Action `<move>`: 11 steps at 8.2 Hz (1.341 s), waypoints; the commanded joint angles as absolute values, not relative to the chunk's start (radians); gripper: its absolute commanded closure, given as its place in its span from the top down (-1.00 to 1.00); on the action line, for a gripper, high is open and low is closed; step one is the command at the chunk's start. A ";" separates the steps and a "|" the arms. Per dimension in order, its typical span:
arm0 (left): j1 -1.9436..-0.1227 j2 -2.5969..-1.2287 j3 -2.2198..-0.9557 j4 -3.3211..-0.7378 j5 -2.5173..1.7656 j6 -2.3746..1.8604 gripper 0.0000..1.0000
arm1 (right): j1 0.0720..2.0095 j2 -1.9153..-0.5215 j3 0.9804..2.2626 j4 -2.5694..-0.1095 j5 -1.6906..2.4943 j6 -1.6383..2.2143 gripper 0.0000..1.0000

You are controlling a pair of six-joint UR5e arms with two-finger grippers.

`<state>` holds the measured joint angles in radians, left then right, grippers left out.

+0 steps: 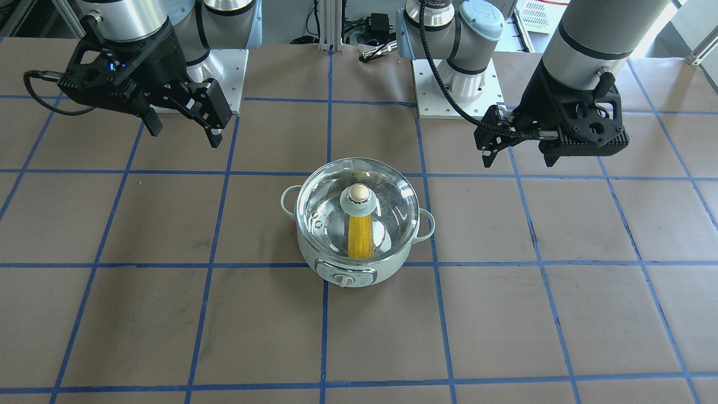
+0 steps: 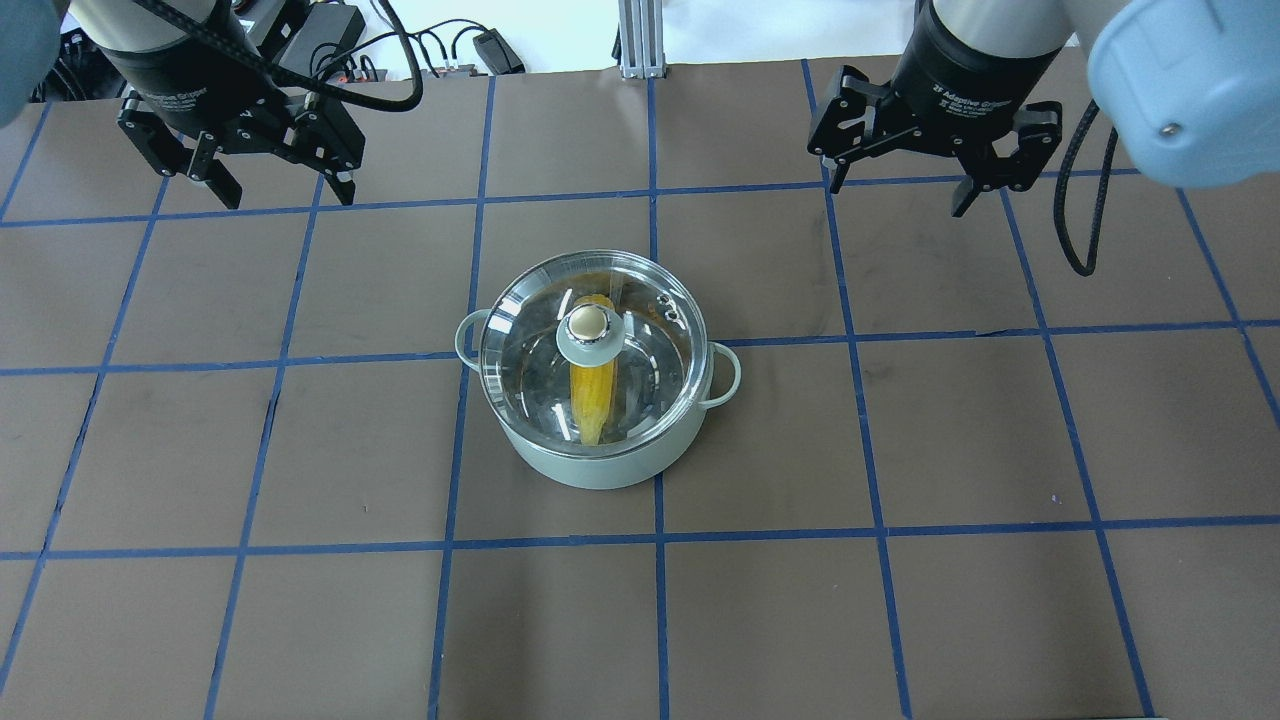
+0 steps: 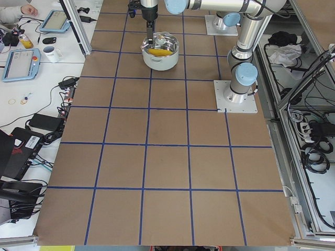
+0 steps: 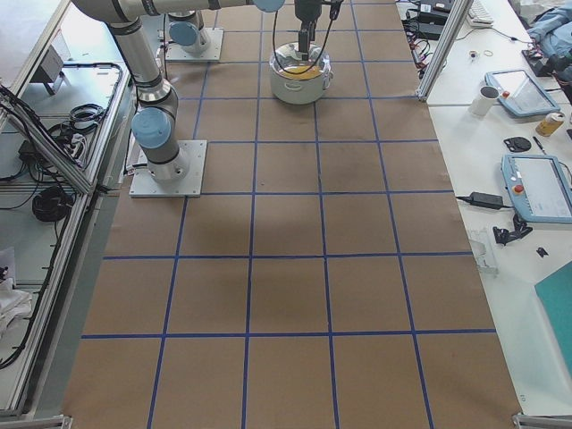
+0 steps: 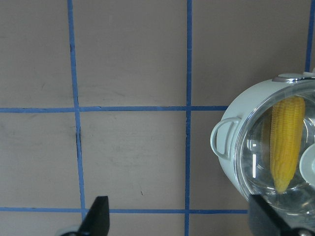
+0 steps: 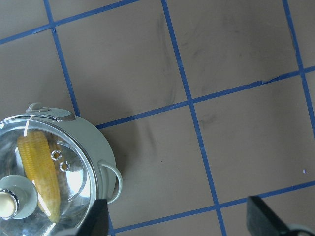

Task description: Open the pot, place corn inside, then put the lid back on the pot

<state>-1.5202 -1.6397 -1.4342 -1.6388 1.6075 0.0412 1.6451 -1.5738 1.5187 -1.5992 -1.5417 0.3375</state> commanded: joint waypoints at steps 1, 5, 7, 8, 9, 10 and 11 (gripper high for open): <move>-1.520 -1.622 -1.442 -1.686 1.601 0.041 1.00 | 1.646 -1.574 1.520 -1.597 -1.542 0.337 1.00; -1.520 -1.614 -1.442 -1.687 1.603 0.028 1.00 | 1.647 -1.574 1.522 -1.598 -1.522 0.337 1.00; -1.520 -1.614 -1.442 -1.689 1.605 0.029 1.00 | 1.647 -1.574 1.523 -1.597 -1.522 0.337 1.00; -1.520 -1.614 -1.442 -1.689 1.605 0.029 1.00 | 1.647 -1.574 1.525 -1.597 -1.522 0.337 1.00; -1.520 -1.614 -1.442 -1.689 1.606 0.029 1.00 | 1.647 -1.574 1.526 -1.598 -1.522 0.337 1.00; -1.520 -1.614 -1.442 -1.689 1.608 0.029 1.00 | 1.647 -1.574 1.526 -1.598 -1.522 0.337 1.00; -1.520 -1.612 -1.442 -1.687 1.608 0.038 1.00 | 1.647 -1.574 1.526 -1.598 -1.522 0.337 1.00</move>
